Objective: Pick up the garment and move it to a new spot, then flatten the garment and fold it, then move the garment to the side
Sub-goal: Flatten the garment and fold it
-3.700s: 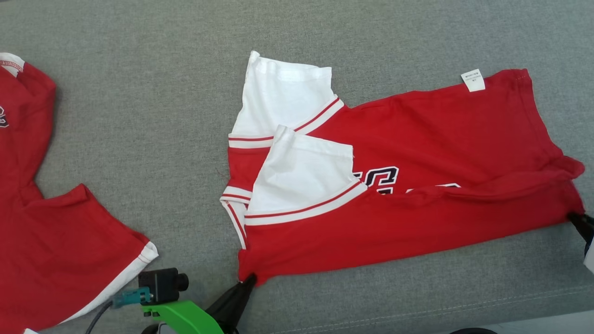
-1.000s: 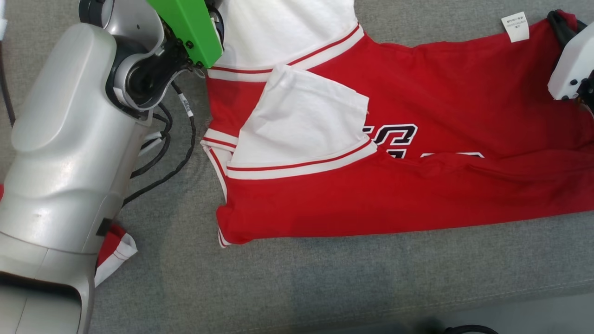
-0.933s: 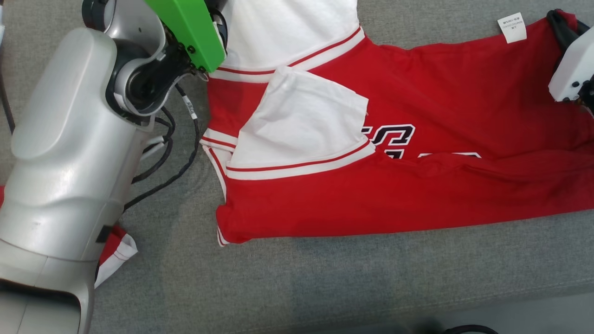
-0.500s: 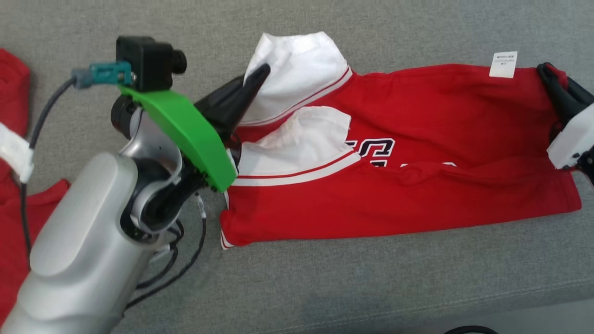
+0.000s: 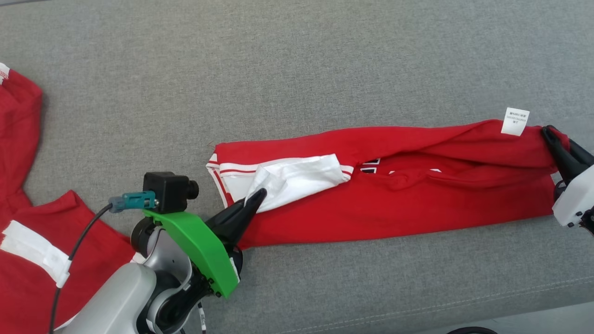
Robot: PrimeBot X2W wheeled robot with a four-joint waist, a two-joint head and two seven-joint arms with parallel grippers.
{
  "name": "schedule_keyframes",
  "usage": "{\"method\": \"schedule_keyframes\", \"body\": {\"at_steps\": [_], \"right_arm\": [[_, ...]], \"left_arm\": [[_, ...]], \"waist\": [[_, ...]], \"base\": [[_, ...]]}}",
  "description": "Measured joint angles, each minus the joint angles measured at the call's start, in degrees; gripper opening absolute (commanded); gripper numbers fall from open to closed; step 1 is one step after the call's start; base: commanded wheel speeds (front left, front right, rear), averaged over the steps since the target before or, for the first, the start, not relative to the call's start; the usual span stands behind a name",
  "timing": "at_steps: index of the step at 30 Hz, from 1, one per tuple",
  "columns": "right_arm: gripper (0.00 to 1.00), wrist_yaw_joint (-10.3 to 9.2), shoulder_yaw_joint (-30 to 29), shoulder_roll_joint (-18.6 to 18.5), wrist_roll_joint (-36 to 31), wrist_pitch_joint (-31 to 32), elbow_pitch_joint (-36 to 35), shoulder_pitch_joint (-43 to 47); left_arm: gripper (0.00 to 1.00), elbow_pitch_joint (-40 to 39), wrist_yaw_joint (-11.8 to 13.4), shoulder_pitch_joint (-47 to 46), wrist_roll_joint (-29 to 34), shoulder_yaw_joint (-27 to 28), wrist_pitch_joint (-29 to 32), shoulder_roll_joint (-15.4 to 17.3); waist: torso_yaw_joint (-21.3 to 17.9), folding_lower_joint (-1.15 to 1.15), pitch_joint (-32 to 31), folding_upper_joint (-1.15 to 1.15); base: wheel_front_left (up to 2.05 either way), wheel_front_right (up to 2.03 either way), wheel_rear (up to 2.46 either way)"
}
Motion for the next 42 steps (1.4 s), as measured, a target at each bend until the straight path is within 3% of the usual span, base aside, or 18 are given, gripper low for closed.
{"method": "schedule_keyframes", "body": {"at_steps": [10, 24, 30, 37, 38, 40, 41, 42], "right_arm": [[0.00, 0.00, 10.54, -7.28, -7.99, -3.26, -0.19, -6.63], [0.00, 0.01, 25.01, -15.14, -11.46, -11.12, -1.21, -10.42], [0.00, 0.01, 28.72, -16.80, -12.36, -13.85, -0.73, -10.29], [0.00, 0.01, 30.19, -15.14, -12.98, -15.53, 2.69, -11.54], [0.00, 0.01, 30.36, -14.71, -13.07, -15.66, 3.07, -11.74], [0.00, 0.01, 30.60, -14.06, -13.34, -15.91, 3.85, -12.28], [0.00, 0.01, 30.69, -13.76, -13.38, -16.04, 4.13, -12.56], [0.00, 0.01, 30.82, -13.47, -13.43, -16.10, 4.46, -12.75]], "left_arm": [[0.00, 6.83, -2.20, 0.71, -1.32, -0.99, -1.43, -2.14], [0.00, 6.64, -2.63, 2.28, -2.45, -2.66, -1.42, -3.22], [0.00, 6.88, -1.67, 3.52, -2.76, -2.87, -1.37, -3.16], [0.00, 7.91, -1.02, 3.99, -2.71, -3.39, -0.75, -3.05], [0.02, 8.17, -0.77, 3.99, -2.70, -3.36, -0.76, -3.02], [0.38, 8.61, -0.58, 3.99, -2.52, -3.41, -0.76, -2.99], [0.49, 8.78, -0.57, 3.99, -2.47, -3.44, -0.77, -2.99], [0.74, 8.92, -0.53, 3.99, -2.47, -3.48, -0.78, -2.99]], "waist": [[1.50, 0.00, 1.08, 0.00], [2.00, 0.00, -1.09, 0.00], [1.18, 0.00, -1.33, 0.00], [0.73, 0.00, -1.08, 0.00], [0.71, 0.00, -1.08, 0.00], [0.70, 0.00, -1.14, 0.00], [0.71, 0.00, -1.20, 0.00], [0.73, 0.00, -1.28, 0.00]], "base": [[0.00, 0.00, 0.00], [0.00, 0.00, 0.00], [0.00, 0.00, 0.00], [0.00, 0.00, 0.00], [0.00, 0.00, 0.00], [0.00, 0.00, 0.00], [0.00, 0.00, 0.00], [0.00, 0.00, 0.00]]}}
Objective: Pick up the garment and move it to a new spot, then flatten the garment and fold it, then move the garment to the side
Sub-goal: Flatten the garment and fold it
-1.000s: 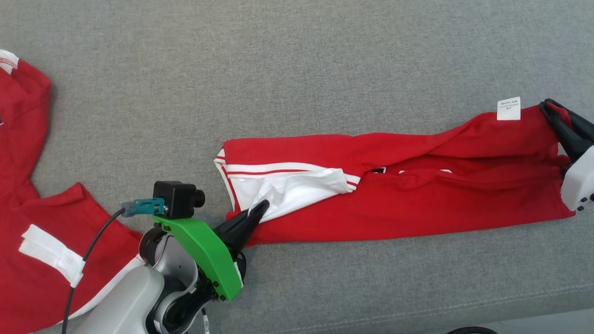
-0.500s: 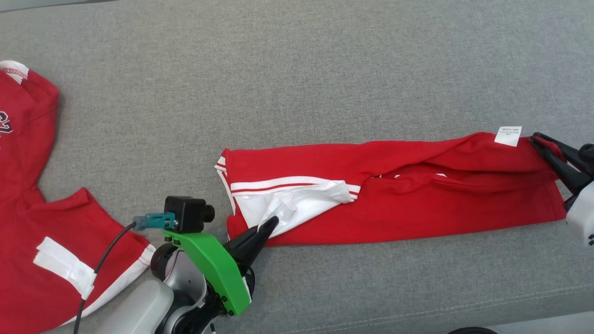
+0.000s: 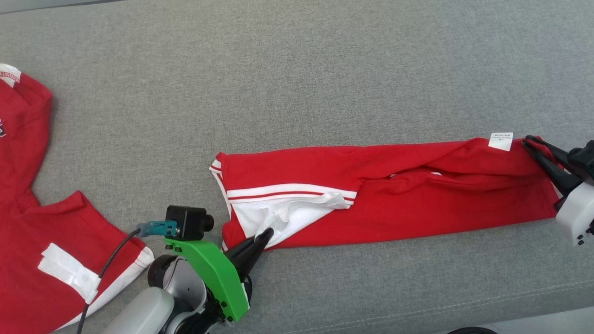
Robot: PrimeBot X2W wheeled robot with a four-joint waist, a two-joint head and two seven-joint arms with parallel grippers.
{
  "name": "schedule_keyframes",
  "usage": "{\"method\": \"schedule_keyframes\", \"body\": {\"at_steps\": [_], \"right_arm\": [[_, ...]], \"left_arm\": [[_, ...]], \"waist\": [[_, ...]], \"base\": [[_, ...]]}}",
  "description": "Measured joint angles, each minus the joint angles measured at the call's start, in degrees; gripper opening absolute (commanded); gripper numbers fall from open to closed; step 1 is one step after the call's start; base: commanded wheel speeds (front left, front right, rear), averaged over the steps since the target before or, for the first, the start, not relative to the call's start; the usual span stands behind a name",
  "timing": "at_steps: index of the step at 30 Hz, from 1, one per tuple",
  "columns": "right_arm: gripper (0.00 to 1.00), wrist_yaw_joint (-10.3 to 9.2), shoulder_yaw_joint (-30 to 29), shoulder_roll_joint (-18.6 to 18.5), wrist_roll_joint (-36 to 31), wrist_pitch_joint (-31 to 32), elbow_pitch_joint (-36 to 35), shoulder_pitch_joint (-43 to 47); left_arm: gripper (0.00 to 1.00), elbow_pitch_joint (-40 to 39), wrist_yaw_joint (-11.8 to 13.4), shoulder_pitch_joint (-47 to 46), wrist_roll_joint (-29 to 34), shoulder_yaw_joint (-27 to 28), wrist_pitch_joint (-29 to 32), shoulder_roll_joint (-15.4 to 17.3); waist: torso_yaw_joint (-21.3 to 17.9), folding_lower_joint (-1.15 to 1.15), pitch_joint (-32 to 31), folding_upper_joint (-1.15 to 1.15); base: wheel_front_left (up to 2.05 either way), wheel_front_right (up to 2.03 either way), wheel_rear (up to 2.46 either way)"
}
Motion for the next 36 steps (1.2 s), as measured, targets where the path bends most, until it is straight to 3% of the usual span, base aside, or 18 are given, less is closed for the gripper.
{"method": "schedule_keyframes", "body": {"at_steps": [1, 3, 4, 8, 9, 10, 11, 22, 23, 24, 25, 28, 29, 31, 36], "right_arm": [[0.00, 0.00, 0.25, 0.22, -0.12, -0.03, 0.23, -0.09], [0.00, 0.00, 0.59, 0.52, -0.43, -0.25, 0.78, -0.15], [0.07, 0.00, 0.70, 0.58, -0.47, -0.37, 1.07, -0.23], [0.46, 0.00, 1.33, 0.94, -0.91, -0.48, 1.65, -0.25], [0.62, 0.00, 1.35, 1.01, -1.04, -0.52, 1.69, -0.25], [0.93, 0.00, 1.34, 1.07, -1.11, -0.52, 1.75, -0.23], [1.00, 0.00, 1.31, 1.22, -1.13, -0.59, 1.83, -0.18], [1.00, 0.00, -1.11, 2.85, -1.78, -0.69, 1.14, 1.64], [1.00, 0.00, -1.44, 2.96, -2.10, -0.69, 0.91, 1.72], [1.00, 0.00, -1.78, 3.05, -2.35, -0.69, 0.71, 1.88], [1.00, 0.00, -2.13, 3.18, -2.49, -0.69, 0.53, 2.19], [1.00, 0.00, -3.20, 3.43, -2.90, -0.69, 0.36, 3.38], [1.00, 0.00, -3.72, 3.59, -2.91, -0.69, 0.36, 3.86], [1.00, 0.00, -5.10, 4.07, -2.91, -0.69, 0.31, 4.75], [1.00, 0.00, -10.17, 6.57, -1.78, -0.70, 0.11, 8.54]], "left_arm": [[0.95, 0.11, 0.07, 0.01, 0.01, 0.03, -0.24, -0.01], [1.00, 0.25, 0.40, 0.07, 0.11, 0.22, -0.92, -0.11], [1.00, 0.31, 0.47, 0.15, 0.12, 0.36, -1.25, -0.23], [1.00, 0.36, 1.22, 0.27, 0.15, 1.25, -2.74, -0.65], [1.00, 0.36, 1.36, 0.29, 0.15, 1.46, -2.76, -0.65], [1.00, 0.37, 1.41, 0.32, 0.15, 1.60, -2.80, -0.63], [1.00, 0.38, 1.54, 0.34, 0.15, 1.74, -2.93, -0.63], [1.00, 1.48, 2.33, 0.16, 0.21, 2.01, -3.09, -0.57], [0.73, 1.66, 2.30, 0.13, 0.20, 2.00, -3.09, -0.57], [0.05, 1.90, 2.29, 0.05, 0.29, 2.11, -3.34, -0.57], [0.00, 2.22, 2.29, -0.16, 0.44, 2.18, -3.46, -0.54], [0.00, 3.43, 1.89, -0.92, 0.80, 2.25, -3.61, -0.49], [0.22, 3.91, 1.90, -1.15, 0.81, 2.36, -3.79, -0.54], [1.00, 5.03, 1.91, -1.61, 1.53, 2.52, -4.39, -0.56], [1.00, 7.70, 1.86, -1.89, 1.56, 2.89, -6.09, -1.51]], "waist": [[0.01, 0.00, -0.08, 0.00], [0.05, 0.00, -0.33, 0.00], [0.07, 0.00, -0.48, 0.00], [0.07, 0.00, -1.25, 0.00], [0.04, 0.00, -1.45, 0.00], [-0.01, 0.00, -1.64, 0.00], [-0.10, 0.00, -1.78, 0.00], [-1.48, 0.00, -2.26, 0.00], [-1.65, 0.00, -2.21, 0.00], [-1.82, 0.00, -2.17, 0.00], [-1.99, 0.00, -2.13, 0.00], [-2.41, 0.00, -2.23, 0.00], [-2.49, 0.00, -2.36, 0.00], [-2.63, 0.00, -2.68, 0.00], [-2.79, 0.00, -3.90, 0.00]], "base": [[0.00, 0.00, 0.00], [0.00, 0.00, 0.00], [0.00, 0.00, 0.00], [0.00, 0.00, 0.00], [0.00, 0.00, 0.00], [0.00, 0.00, 0.00], [0.00, 0.00, 0.00], [0.00, 0.00, 0.00], [0.00, 0.00, 0.00], [0.00, 0.00, 0.00], [0.00, 0.00, 0.00], [0.00, 0.00, 0.00], [0.00, 0.00, 0.00], [0.00, 0.00, 0.00], [0.00, 0.00, 0.00]]}}
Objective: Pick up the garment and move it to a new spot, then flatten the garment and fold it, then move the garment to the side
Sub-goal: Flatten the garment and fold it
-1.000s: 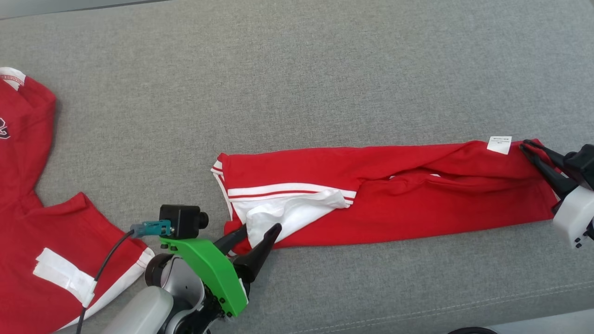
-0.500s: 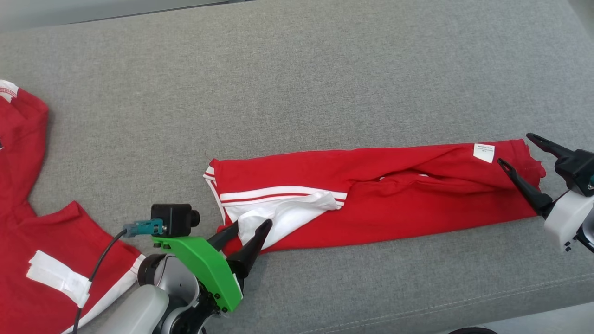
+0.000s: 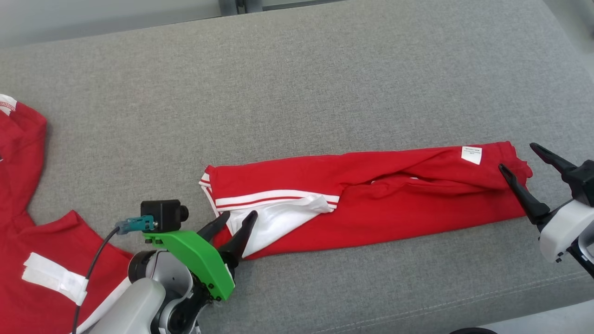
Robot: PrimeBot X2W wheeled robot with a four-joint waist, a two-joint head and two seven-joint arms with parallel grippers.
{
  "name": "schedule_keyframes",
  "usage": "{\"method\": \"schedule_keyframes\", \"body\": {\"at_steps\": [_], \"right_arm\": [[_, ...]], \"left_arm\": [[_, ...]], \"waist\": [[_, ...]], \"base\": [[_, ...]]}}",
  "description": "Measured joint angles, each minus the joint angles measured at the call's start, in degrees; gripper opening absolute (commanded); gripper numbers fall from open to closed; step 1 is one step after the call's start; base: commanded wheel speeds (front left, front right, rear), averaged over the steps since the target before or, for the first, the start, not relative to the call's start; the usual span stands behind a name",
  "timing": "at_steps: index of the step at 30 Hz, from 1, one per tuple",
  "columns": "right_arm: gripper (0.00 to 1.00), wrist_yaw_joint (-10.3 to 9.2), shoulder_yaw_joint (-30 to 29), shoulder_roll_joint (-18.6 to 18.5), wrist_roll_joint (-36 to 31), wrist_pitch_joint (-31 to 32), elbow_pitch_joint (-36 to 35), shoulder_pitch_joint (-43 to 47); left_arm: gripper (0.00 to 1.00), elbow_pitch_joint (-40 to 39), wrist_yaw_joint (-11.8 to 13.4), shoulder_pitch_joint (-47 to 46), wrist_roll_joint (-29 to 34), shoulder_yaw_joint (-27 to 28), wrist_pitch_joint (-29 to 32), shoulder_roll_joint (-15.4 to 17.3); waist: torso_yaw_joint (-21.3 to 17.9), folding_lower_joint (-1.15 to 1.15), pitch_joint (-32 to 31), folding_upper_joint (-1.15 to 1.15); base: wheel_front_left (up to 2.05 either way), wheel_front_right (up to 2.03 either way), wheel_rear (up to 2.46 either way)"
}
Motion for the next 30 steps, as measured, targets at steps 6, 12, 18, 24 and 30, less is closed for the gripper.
{"method": "schedule_keyframes", "body": {"at_steps": [6, 12, 18, 24, 30], "right_arm": [[1.00, 0.00, -8.33, 3.46, 1.14, -0.03, -0.07, 7.23], [1.00, 0.00, -15.53, 7.67, -1.36, -0.04, -2.83, 14.36], [1.00, 0.00, -22.84, 12.70, -4.65, -0.04, -6.14, 21.63], [1.00, -0.01, -28.39, 17.04, -8.43, -0.04, -8.44, 27.29], [1.00, -0.01, -31.56, 19.97, -10.85, -0.04, -10.25, 29.06]], "left_arm": [[1.00, 3.55, -0.69, 1.03, 0.55, -0.37, -3.90, -1.81], [1.00, 3.44, -0.11, 4.15, 4.37, -0.37, -11.74, -2.01], [1.00, 1.51, 2.53, 8.48, 7.69, 0.31, -18.78, -1.25], [1.00, 0.63, 5.65, 13.24, 11.82, 1.45, -22.72, 1.40], [1.00, -0.51, 7.10, 15.50, 14.33, 4.08, -23.83, 1.88]], "waist": [[0.25, 0.00, -2.79, 0.00], [0.38, 0.00, -7.09, 0.00], [0.60, 0.00, -11.37, 0.00], [1.58, 0.00, -14.87, 0.00], [2.75, 0.00, -16.48, 0.00]], "base": [[0.00, 0.00, 0.00], [0.00, 0.00, 0.00], [0.00, 0.00, 0.00], [0.00, 0.00, 0.00], [0.00, 0.00, 0.00]]}}
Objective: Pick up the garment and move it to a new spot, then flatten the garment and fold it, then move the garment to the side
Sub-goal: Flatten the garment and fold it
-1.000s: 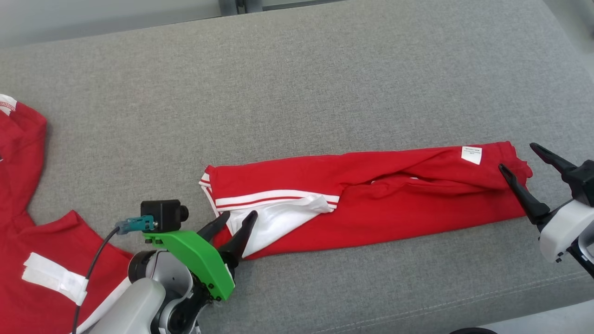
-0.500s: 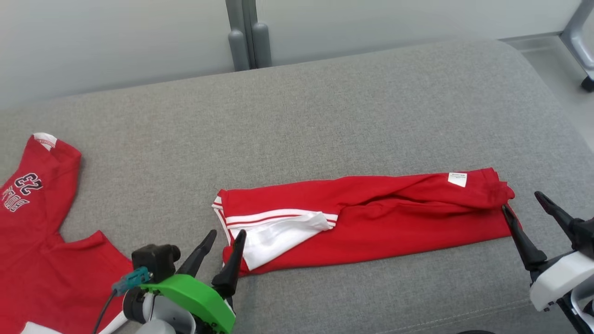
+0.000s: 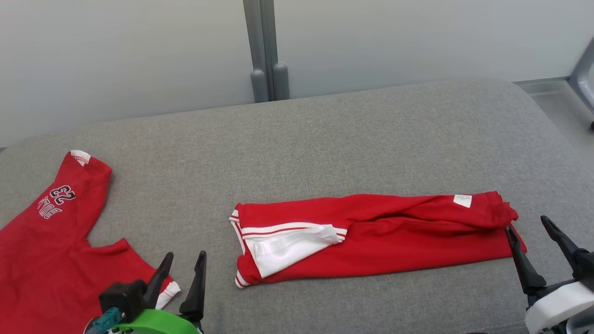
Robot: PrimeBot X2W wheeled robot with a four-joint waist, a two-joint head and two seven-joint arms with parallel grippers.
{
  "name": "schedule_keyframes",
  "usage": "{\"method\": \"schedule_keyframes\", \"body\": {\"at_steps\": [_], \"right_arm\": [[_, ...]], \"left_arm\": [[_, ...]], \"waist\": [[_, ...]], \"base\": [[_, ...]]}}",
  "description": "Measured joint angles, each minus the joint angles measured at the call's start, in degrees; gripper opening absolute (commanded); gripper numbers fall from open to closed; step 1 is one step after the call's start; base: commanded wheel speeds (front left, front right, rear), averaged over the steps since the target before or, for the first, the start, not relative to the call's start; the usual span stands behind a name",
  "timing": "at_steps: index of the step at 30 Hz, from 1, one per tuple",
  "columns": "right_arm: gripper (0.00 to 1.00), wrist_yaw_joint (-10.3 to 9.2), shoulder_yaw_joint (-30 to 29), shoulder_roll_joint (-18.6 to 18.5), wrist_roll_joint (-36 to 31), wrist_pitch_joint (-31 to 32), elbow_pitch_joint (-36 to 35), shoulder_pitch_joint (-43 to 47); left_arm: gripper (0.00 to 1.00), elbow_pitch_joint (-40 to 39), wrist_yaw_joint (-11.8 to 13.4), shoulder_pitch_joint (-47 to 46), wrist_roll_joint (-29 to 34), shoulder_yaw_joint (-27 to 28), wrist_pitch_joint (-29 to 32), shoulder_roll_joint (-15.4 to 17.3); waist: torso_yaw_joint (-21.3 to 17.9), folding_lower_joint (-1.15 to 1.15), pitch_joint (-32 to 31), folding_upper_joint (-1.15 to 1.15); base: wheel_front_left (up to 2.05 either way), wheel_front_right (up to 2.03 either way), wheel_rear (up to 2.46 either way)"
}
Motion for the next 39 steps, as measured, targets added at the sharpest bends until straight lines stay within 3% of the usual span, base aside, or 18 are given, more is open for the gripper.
{"method": "schedule_keyframes", "body": {"at_steps": [3, 7, 19, 39], "right_arm": [[1.00, 0.00, -1.41, 2.03, -0.35, -0.01, 0.81, 0.09], [1.00, 0.00, -1.40, 3.39, 0.96, 0.00, 7.11, -1.43], [1.00, 0.01, 0.96, 1.86, 3.22, 3.82, 27.21, -15.72], [1.00, 0.01, 4.23, 1.69, 6.04, 3.36, 44.50, -28.33]], "left_arm": [[1.00, -0.47, 0.02, 1.03, 1.24, 1.59, -0.09, -0.12], [1.00, -1.22, -0.56, 1.26, 3.14, 2.80, -0.25, -0.65], [1.00, -4.23, -1.36, 2.57, 5.91, 6.76, -0.32, -1.43], [1.00, -6.95, -0.93, 4.08, 8.26, 9.47, -0.31, -0.86]], "waist": [[0.24, 0.00, -0.18, 0.00], [0.13, 0.00, 0.45, 0.00], [1.53, 0.00, 4.35, 0.00], [5.37, 0.00, 10.77, 0.00]], "base": [[0.00, 0.00, 0.00], [0.00, 0.00, 0.00], [0.00, 0.00, 0.00], [0.00, 0.00, 0.00]]}}
